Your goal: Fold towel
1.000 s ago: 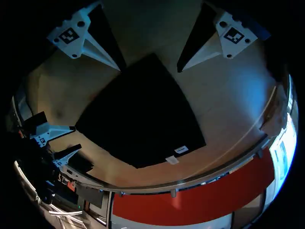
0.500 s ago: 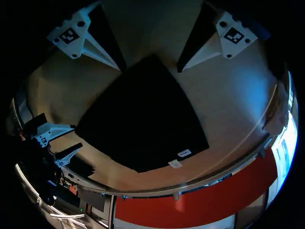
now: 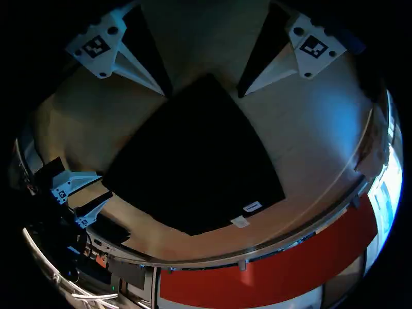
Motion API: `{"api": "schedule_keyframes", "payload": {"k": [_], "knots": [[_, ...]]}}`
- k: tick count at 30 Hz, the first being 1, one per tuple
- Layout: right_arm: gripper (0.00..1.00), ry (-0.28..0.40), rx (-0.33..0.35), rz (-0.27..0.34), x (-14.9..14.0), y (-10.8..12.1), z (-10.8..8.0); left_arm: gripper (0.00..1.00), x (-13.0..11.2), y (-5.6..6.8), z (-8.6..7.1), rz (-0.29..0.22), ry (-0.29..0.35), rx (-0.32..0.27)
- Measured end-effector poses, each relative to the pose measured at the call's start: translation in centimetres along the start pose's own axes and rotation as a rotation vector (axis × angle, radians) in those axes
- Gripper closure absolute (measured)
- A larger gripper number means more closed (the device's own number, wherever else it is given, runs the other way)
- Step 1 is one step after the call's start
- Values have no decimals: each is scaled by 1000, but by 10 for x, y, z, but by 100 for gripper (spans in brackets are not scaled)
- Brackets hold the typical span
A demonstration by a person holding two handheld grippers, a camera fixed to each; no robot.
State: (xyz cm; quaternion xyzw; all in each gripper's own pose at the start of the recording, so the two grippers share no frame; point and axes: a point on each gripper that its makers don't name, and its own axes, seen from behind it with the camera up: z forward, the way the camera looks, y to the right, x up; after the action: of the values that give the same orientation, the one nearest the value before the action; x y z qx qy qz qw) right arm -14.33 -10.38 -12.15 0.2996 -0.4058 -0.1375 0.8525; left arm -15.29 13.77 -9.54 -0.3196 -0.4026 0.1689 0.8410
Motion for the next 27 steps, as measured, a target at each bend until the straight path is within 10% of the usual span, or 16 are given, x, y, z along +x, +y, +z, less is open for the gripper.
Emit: {"api": "schedule_keyframes", "payload": {"k": [20,27], "knots": [[70,6,12,-2,2,-1,2,25,0,4,1,-12,-10,8],[82,8,17,1,2,-6,3,45,1,6,1,-19,-12,13]]}}
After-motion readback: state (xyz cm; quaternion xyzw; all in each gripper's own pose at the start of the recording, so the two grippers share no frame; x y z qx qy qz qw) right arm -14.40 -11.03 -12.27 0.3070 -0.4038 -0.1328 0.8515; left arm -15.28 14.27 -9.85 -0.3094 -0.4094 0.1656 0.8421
